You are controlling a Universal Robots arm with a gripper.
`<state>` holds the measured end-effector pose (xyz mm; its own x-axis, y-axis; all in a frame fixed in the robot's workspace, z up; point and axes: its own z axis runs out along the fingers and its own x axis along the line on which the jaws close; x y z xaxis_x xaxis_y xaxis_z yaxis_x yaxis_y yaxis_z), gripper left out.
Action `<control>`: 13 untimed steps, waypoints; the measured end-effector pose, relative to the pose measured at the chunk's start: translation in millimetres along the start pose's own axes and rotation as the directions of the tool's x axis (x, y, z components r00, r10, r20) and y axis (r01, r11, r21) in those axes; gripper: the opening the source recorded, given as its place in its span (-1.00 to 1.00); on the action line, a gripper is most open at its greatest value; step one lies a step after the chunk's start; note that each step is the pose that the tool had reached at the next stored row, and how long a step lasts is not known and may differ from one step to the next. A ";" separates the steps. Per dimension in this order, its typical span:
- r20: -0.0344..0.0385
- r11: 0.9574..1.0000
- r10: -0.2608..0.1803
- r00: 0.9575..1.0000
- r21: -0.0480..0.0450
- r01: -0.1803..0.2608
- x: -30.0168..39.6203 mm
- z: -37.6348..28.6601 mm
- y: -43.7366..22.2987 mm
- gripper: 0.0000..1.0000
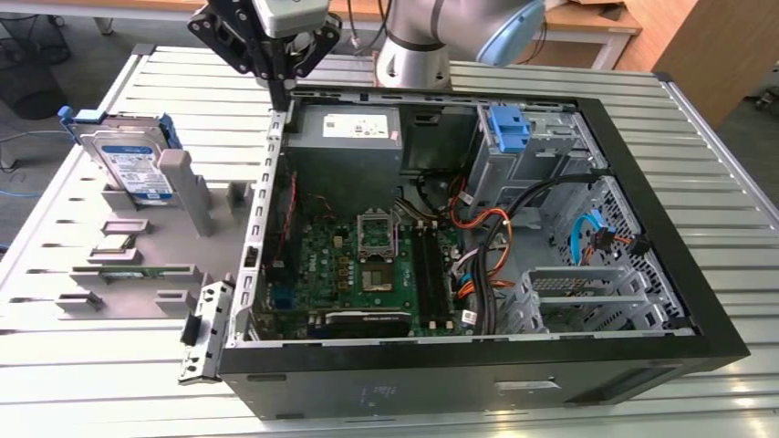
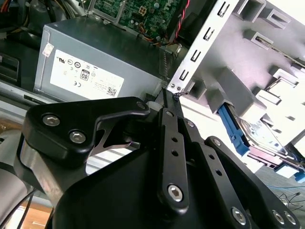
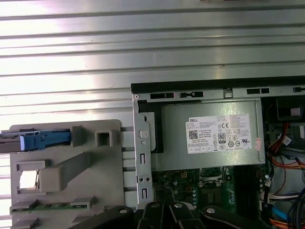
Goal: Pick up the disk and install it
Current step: 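Reach for the disk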
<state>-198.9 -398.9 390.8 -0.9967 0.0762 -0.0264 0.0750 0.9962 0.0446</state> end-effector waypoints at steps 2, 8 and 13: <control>0.000 1.000 0.000 1.000 0.000 0.000 1.4 0.0 -0.1 -0.79; 0.000 1.000 0.000 1.000 0.000 0.000 5.8 -0.1 -0.4 -0.79; 0.000 1.000 0.000 1.000 0.000 0.000 9.1 -0.3 -0.7 -0.79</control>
<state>-208.1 -398.9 390.8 -0.9967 0.0762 -0.0263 0.0750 0.9962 0.0445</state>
